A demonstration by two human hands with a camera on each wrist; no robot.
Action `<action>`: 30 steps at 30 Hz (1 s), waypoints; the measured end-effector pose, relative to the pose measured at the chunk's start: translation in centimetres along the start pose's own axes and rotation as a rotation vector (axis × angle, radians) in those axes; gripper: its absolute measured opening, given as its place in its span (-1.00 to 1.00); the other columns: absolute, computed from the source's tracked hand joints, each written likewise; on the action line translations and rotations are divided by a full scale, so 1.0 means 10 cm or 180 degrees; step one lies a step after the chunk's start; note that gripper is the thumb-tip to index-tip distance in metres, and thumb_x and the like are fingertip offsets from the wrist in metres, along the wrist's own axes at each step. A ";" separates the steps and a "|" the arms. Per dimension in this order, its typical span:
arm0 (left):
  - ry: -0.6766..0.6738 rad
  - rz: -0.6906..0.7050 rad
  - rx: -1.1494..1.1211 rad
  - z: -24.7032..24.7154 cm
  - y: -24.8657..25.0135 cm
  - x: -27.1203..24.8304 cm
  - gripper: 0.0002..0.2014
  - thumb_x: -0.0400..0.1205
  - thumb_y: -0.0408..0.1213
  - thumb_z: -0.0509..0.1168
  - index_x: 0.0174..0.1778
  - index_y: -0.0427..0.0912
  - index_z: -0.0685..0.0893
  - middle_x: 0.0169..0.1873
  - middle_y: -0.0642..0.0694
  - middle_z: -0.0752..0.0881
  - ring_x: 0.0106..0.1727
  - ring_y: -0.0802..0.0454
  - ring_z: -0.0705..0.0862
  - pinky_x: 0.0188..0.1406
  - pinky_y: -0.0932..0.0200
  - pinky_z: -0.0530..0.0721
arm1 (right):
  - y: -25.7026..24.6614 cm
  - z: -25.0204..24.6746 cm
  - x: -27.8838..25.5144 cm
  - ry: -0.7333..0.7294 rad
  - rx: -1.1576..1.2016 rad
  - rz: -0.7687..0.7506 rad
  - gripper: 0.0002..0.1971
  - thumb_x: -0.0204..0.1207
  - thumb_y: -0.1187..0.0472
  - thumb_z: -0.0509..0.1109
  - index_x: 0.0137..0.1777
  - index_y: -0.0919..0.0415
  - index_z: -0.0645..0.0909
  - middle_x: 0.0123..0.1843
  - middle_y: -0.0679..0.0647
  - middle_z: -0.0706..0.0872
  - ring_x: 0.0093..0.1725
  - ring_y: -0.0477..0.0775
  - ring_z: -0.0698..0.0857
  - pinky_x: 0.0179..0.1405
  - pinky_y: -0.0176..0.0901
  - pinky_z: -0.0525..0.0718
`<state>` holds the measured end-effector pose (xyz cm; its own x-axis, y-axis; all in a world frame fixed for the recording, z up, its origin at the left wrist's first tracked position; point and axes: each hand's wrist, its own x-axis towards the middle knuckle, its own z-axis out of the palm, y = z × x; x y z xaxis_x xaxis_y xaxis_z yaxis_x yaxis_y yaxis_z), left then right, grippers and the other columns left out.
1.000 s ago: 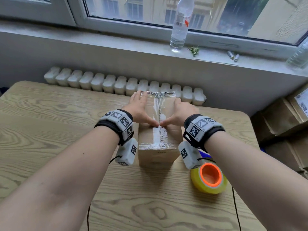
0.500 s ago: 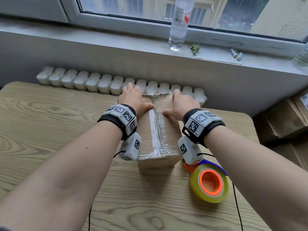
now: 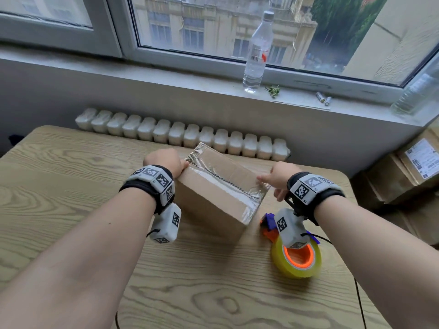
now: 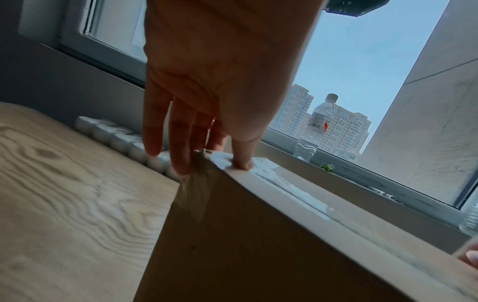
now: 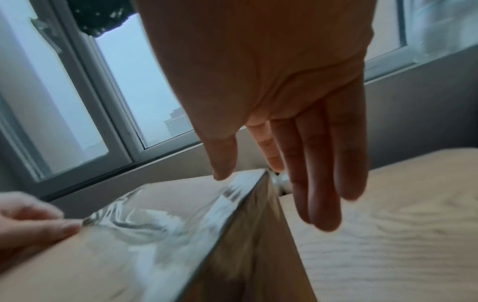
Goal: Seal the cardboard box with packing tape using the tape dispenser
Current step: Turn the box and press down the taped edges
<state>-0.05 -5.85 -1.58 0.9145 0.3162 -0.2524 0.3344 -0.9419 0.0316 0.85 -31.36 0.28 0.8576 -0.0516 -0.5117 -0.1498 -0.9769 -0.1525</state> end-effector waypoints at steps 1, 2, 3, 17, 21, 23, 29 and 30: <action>-0.0059 -0.0028 -0.0044 0.02 -0.04 -0.02 -0.53 0.67 0.12 0.14 0.05 -0.23 0.71 0.04 -0.19 0.78 0.12 -0.16 0.73 -0.04 0.10 0.54 | -0.01 0.04 -0.03 -0.0212 0.0368 0.0060 -0.46 0.61 -0.13 0.22 0.26 0.38 0.54 -0.05 0.28 0.81 -0.08 0.28 0.80 0.02 0.09 0.75; -0.0131 -0.0040 -0.0127 0.04 -0.08 -0.04 -0.54 0.68 0.09 0.12 0.04 -0.24 0.71 0.01 -0.20 0.79 0.09 -0.15 0.75 0.00 0.10 0.58 | -0.02 0.09 -0.06 -0.0452 0.0754 0.0128 -0.45 0.64 -0.10 0.21 0.35 0.40 0.47 -0.12 0.28 0.79 -0.18 0.27 0.79 -0.04 0.10 0.75; -0.0186 -0.0029 -0.0247 0.06 -0.11 -0.06 -0.55 0.68 0.05 0.10 0.05 -0.26 0.70 0.00 -0.21 0.80 0.07 -0.17 0.76 0.05 0.09 0.65 | -0.05 0.13 -0.08 -0.0643 0.1041 0.0145 -0.45 0.66 -0.06 0.20 0.42 0.41 0.41 -0.16 0.27 0.74 -0.26 0.22 0.75 -0.12 0.08 0.73; 0.0291 -0.0142 -0.1170 0.12 -0.36 0.15 -0.75 0.60 -0.28 0.23 0.06 -0.33 0.71 0.06 -0.34 0.75 0.15 -0.32 0.67 -0.04 0.03 0.56 | -0.54 0.09 -0.01 0.0190 0.1378 -0.0669 -0.49 0.49 0.50 0.30 0.46 0.31 0.46 0.30 0.37 0.65 0.20 0.34 0.71 0.15 0.26 0.72; 0.0339 -0.0290 -0.1107 0.16 -0.34 0.12 -0.58 0.60 -0.01 0.28 0.25 -0.22 0.63 0.24 -0.27 0.67 0.30 -0.29 0.58 0.20 -0.05 0.56 | -0.48 0.12 0.10 0.0183 0.1244 -0.0758 -0.43 0.50 0.47 0.23 0.52 0.17 0.41 0.27 0.31 0.69 -0.01 0.23 0.72 0.09 0.18 0.77; 0.0710 -0.0203 -0.0760 0.12 -0.25 0.05 -0.48 0.58 0.09 0.27 0.38 -0.14 0.54 0.34 -0.23 0.55 0.38 -0.26 0.48 0.29 -0.09 0.48 | -0.39 0.07 0.13 0.0288 0.1269 -0.0765 -0.40 0.50 0.45 0.23 0.55 0.07 0.40 0.27 0.23 0.70 -0.04 0.16 0.70 0.04 0.06 0.78; 0.1316 0.1322 -0.0897 -0.01 0.58 -0.16 -0.59 0.62 -0.16 0.27 0.40 -0.13 0.57 0.36 -0.14 0.53 0.41 -0.13 0.45 0.43 -0.01 0.35 | 0.11 -0.06 0.10 0.0494 0.1171 -0.0478 -0.60 0.50 0.38 0.27 0.31 0.11 0.65 0.31 0.11 0.70 0.26 0.12 0.66 0.31 -0.08 0.61; 0.1222 0.1579 -0.0908 0.01 0.76 -0.21 -0.60 0.62 -0.18 0.27 0.39 -0.13 0.58 0.35 -0.13 0.54 0.40 -0.12 0.46 0.43 0.00 0.38 | 0.22 -0.03 0.08 0.0483 0.1149 -0.0402 -0.62 0.51 0.37 0.28 0.29 0.12 0.67 0.30 0.12 0.70 0.29 0.13 0.66 0.25 -0.15 0.59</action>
<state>0.51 -13.67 -0.88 0.9732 -0.0773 0.2164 -0.1458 -0.9356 0.3214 1.36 -33.65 -0.19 0.9391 0.0077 -0.3437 -0.1786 -0.8434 -0.5068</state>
